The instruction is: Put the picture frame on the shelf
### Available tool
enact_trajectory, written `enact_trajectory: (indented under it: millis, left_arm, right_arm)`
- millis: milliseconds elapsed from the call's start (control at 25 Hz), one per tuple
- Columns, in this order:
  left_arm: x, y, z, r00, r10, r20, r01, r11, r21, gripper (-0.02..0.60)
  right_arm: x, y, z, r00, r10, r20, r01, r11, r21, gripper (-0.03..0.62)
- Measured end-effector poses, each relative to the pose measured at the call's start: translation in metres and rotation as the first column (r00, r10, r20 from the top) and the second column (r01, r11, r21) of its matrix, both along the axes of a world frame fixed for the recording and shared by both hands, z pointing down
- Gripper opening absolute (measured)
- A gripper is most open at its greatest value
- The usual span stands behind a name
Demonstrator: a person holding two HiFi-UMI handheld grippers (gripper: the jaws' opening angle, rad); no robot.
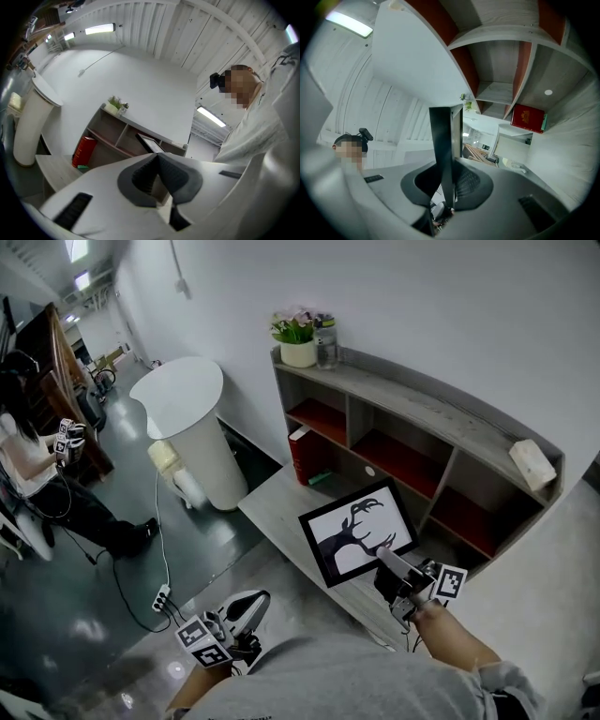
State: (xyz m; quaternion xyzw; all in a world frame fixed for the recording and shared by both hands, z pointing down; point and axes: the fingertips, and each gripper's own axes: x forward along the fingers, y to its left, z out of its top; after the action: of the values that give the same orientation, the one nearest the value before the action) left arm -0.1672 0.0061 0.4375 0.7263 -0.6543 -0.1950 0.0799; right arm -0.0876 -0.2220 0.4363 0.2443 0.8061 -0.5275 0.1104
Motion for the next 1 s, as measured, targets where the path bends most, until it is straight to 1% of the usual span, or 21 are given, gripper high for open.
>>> enact_trajectory:
  millis: [200, 400, 480, 560, 680, 800, 880, 1000]
  left_arm:
    - [-0.007, -0.05, 0.006, 0.999, 0.05, -0.001, -0.05, 0.998, -0.035, 0.009]
    - [-0.02, -0.092, 0.009, 0.992, 0.122, -0.012, -0.123, 0.991, -0.048, 0.009]
    - [-0.031, -0.106, 0.01, 0.985, 0.169, -0.022, -0.17, 0.984, -0.057, 0.009]
    - [-0.042, -0.125, 0.013, 0.971, 0.234, -0.039, -0.236, 0.97, -0.06, 0.009]
    - [-0.059, -0.156, 0.02, 0.94, 0.336, -0.059, -0.339, 0.94, -0.042, 0.009]
    - [-0.083, -0.185, 0.027, 0.894, 0.444, -0.061, -0.446, 0.895, -0.023, 0.009]
    - [-0.105, -0.204, 0.029, 0.855, 0.514, -0.066, -0.516, 0.856, -0.016, 0.009]
    - [-0.139, -0.226, 0.024, 0.798, 0.599, -0.071, -0.601, 0.8, -0.008, 0.009]
  right_arm:
    - [-0.003, -0.039, 0.01, 0.999, 0.035, 0.006, -0.035, 0.999, -0.022, 0.061]
    - [-0.006, -0.068, 0.02, 0.995, 0.097, -0.015, -0.098, 0.994, -0.05, 0.061]
    - [-0.008, -0.077, 0.023, 0.99, 0.141, -0.03, -0.143, 0.988, -0.066, 0.061]
    - [-0.007, -0.086, 0.025, 0.978, 0.202, -0.048, -0.205, 0.976, -0.075, 0.061]
    - [-0.009, -0.1, 0.029, 0.955, 0.29, -0.067, -0.294, 0.953, -0.067, 0.061]
    - [-0.02, -0.114, 0.035, 0.921, 0.38, -0.083, -0.385, 0.921, -0.064, 0.061]
    - [-0.03, -0.122, 0.038, 0.887, 0.451, -0.099, -0.458, 0.886, -0.075, 0.061]
    - [-0.046, -0.13, 0.042, 0.828, 0.548, -0.118, -0.559, 0.823, -0.104, 0.061]
